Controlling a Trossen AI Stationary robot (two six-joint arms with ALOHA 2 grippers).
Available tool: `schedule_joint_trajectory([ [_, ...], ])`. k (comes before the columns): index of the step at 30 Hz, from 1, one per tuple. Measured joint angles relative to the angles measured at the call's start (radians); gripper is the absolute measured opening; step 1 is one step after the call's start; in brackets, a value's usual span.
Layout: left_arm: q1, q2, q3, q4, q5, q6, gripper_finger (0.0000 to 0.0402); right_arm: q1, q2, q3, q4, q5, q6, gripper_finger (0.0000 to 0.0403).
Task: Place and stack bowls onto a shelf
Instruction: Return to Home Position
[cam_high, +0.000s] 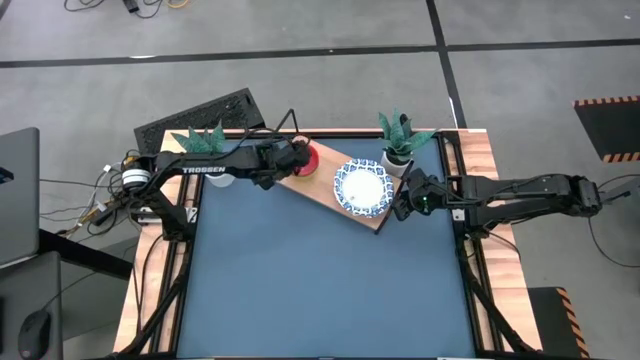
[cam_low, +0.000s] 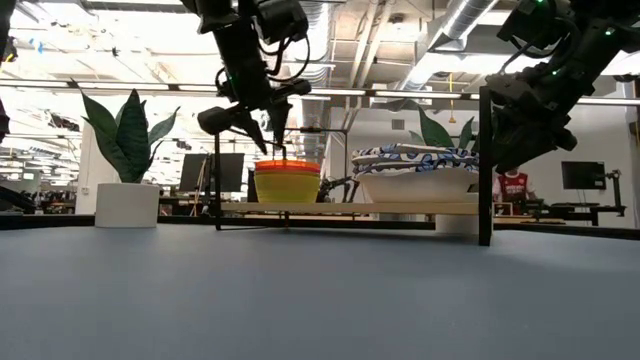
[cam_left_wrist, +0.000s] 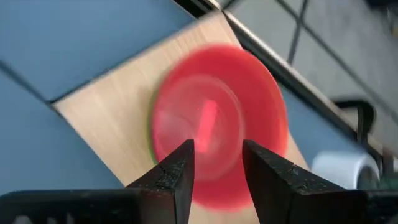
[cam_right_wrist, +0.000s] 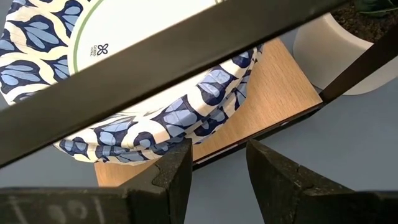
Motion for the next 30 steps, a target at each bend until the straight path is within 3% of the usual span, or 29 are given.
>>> schedule_joint_trajectory([
  [7,-0.012,-0.052,0.014,0.113,0.248,0.278,0.0119,0.000,0.000,0.000,0.011,-0.002,0.000,0.0178],
  [10,-0.029,-0.098,0.021,0.146,0.300,0.414,0.0119,0.000,0.000,0.000,0.036,-0.003,-0.002,0.0178],
  [19,-0.046,-0.273,0.054,0.175,0.308,0.703,0.0119,0.010,-0.014,0.010,0.347,-0.029,-0.011,0.0178],
  [25,-0.047,-0.366,0.056,0.170,0.260,0.841,0.0119,0.009,-0.025,0.051,0.346,-0.037,-0.108,0.0178],
  [30,-0.047,-0.368,0.056,0.159,0.239,0.874,0.0119,0.009,-0.022,0.051,0.300,-0.039,-0.124,0.0178],
])
